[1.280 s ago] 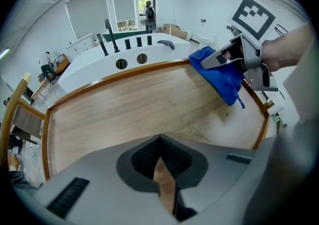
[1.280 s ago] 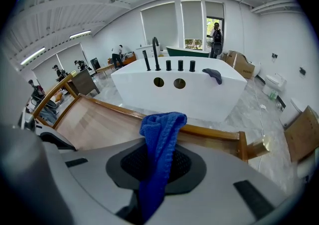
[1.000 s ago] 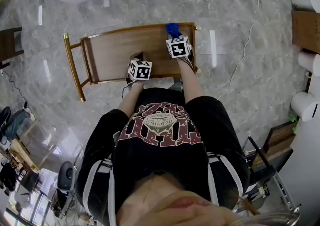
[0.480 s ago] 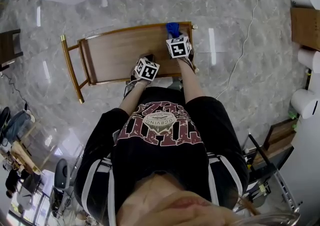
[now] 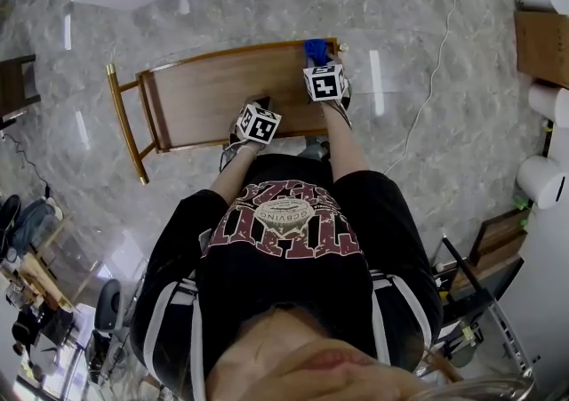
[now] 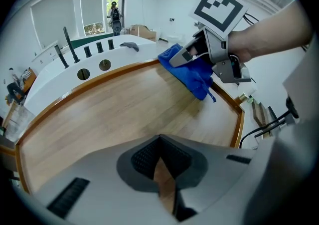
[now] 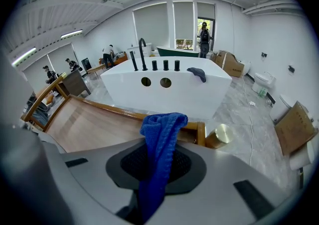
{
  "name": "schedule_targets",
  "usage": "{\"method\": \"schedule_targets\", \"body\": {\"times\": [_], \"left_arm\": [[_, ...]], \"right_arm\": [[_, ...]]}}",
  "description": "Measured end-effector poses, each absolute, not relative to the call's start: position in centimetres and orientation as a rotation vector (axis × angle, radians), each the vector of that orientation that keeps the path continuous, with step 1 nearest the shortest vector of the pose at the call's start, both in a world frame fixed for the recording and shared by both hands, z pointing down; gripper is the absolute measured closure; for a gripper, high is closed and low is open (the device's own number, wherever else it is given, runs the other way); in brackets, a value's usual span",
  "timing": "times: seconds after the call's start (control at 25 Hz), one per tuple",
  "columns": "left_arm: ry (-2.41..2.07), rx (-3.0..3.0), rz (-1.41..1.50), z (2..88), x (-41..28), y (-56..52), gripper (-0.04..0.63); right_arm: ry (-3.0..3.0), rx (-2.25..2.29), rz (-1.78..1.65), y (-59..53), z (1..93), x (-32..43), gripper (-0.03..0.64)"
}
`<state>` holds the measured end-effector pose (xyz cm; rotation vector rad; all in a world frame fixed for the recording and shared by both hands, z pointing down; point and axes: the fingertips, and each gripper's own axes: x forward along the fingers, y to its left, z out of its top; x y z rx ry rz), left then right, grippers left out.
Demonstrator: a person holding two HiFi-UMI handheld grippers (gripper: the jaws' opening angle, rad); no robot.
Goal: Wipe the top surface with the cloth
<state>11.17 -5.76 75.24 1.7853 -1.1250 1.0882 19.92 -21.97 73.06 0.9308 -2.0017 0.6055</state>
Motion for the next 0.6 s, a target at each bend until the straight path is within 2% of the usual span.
{"method": "schedule_targets", "body": {"times": [0.6], "left_arm": [[-1.130,1.783,1.085,75.0,11.6,-6.0,0.548]], "right_arm": [[-1.976,0.980,0.612,-22.7,73.0,22.4,0.549]]}}
